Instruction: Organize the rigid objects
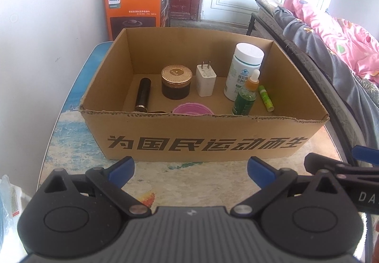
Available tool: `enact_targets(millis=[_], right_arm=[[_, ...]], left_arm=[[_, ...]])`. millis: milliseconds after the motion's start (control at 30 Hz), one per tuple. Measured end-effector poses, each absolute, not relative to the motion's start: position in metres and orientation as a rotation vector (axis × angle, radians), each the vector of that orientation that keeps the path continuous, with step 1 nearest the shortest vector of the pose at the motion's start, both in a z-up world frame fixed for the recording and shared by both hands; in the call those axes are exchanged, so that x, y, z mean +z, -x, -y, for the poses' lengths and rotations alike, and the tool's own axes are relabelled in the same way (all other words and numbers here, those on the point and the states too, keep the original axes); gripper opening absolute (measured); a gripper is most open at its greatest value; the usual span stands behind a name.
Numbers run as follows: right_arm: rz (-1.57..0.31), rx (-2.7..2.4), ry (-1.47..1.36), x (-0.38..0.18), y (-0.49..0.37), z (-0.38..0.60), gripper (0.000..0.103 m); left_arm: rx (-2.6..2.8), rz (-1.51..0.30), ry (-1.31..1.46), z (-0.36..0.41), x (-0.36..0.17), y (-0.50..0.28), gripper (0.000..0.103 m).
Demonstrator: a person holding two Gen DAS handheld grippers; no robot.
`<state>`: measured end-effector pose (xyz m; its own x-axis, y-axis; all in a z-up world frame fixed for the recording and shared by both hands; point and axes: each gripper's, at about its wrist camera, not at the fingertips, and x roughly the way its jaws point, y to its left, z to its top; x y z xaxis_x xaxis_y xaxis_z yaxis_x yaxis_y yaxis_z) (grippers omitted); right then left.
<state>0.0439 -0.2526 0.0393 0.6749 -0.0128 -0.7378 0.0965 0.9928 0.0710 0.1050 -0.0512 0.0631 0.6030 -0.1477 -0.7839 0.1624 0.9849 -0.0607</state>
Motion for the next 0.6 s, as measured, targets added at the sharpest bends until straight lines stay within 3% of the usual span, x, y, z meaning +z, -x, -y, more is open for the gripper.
enact_targets(millis=[600], right_arm=[[-0.821,-0.048,-0.107,0.0416,-0.0454,0.2513,0.102]], left_arm=[[-0.175,-0.898,-0.008,0.0485,0.0673,-0.1044,0.101]])
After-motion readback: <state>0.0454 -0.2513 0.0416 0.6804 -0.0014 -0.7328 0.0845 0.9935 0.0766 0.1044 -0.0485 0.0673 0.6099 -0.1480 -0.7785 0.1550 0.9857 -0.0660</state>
